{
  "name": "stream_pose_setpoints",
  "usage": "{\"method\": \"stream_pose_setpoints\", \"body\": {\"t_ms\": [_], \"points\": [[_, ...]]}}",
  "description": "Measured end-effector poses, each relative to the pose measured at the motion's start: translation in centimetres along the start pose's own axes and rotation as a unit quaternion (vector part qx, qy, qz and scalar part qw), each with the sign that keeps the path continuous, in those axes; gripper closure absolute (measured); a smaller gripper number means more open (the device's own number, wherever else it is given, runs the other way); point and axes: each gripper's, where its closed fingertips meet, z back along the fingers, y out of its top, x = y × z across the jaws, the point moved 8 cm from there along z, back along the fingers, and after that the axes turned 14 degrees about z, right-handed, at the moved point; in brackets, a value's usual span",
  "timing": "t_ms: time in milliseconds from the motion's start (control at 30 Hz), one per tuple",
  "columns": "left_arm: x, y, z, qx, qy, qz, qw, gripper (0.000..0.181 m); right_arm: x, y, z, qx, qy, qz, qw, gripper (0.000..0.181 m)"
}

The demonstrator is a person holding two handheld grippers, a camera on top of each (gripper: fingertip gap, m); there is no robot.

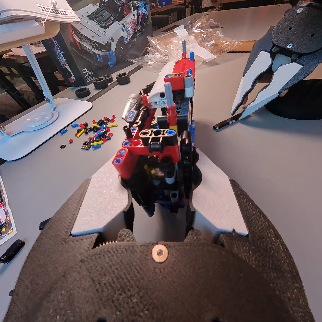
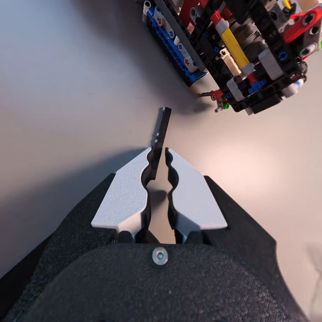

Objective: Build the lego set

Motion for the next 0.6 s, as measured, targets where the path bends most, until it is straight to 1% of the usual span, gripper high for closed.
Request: {"method": "stream_pose_setpoints", "body": {"t_ms": [67, 167, 267, 333, 400, 433, 500, 600], "points": [[0.0, 0.0, 0.0, 0.0, 0.0, 0.001, 1.0, 0.111, 0.0, 0.0, 0.2, -0.004, -0.011, 0.021, 1.0, 0.168], [0.0, 0.0, 0.0, 0.0, 0.0, 0.002, 1.0, 0.111, -0.5, 0.3, 0.4, 0.008, -0.018, 0.053, 0.998, 0.169], [0.0, 0.0, 0.0, -0.001, 0.0, 0.002, 1.0, 0.111, -0.8, 0.0, 0.0, -0.018, -0.031, 0.081, 0.996, 0.173], [0.0, 0.0, 0.0, -0.001, 0.0, 0.002, 1.0, 0.111, -0.8, 0.0, -0.1, -0.017, -0.03, 0.081, 0.996, 0.176], [0.0, 0.0, 0.0, -0.001, 0.0, 0.002, 1.0, 0.111, -0.6, -0.1, -0.2, -0.013, -0.021, 0.066, 0.997, 0.176], [0.0, 0.0, 0.0, -0.001, 0.001, 0.001, 1.0, 0.111, -0.4, -0.1, -0.2, -0.008, -0.01, 0.054, 0.998, 0.177], [0.0, 0.0, 0.0, -0.001, 0.0, 0.001, 1.0, 0.111, 0.0, -0.2, -0.2, 0.009, 0.047, -0.006, 0.999, 0.176], [-0.1, 0.0, 0.0, -0.001, 0.0, 0.003, 1.0, 0.111, 1.3, -0.7, -0.3, 0.017, 0.122, -0.082, 0.989, 0.176]]}}
